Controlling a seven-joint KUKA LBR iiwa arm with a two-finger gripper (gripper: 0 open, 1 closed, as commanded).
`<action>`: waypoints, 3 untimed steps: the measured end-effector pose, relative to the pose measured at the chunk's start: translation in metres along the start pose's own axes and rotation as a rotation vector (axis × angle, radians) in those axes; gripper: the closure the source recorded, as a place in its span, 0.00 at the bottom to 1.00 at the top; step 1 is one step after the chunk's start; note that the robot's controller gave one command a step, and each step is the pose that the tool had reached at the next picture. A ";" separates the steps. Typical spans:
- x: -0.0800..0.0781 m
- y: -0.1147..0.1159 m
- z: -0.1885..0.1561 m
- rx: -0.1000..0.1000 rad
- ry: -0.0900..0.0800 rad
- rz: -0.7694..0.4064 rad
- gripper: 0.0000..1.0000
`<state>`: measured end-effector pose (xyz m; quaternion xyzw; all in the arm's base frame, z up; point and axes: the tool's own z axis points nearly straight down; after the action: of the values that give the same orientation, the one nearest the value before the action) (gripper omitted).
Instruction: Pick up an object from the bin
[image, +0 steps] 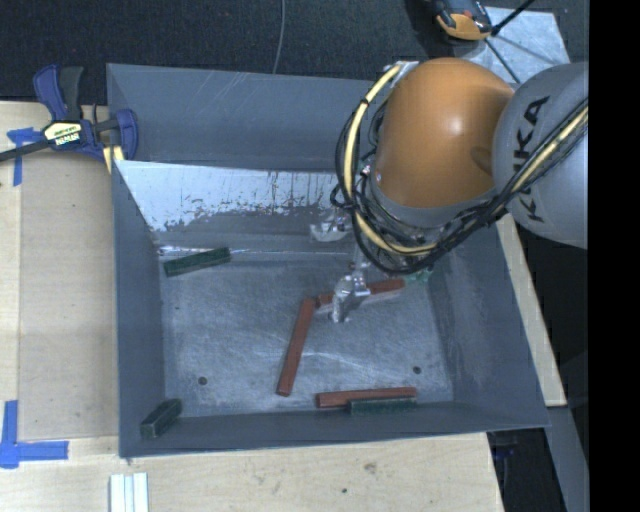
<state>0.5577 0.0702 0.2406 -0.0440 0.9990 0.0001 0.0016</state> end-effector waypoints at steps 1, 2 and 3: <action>0.000 0.000 0.000 0.000 0.000 0.000 0.00; -0.042 -0.054 0.156 -0.004 -0.008 0.111 1.00; -0.043 -0.055 0.155 -0.004 -0.013 0.111 1.00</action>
Offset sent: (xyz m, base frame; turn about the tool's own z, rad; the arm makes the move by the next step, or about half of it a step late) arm 0.0416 -0.0524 -0.1643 0.1095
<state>0.6055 0.0196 0.0853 0.0113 0.9999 0.0023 0.0079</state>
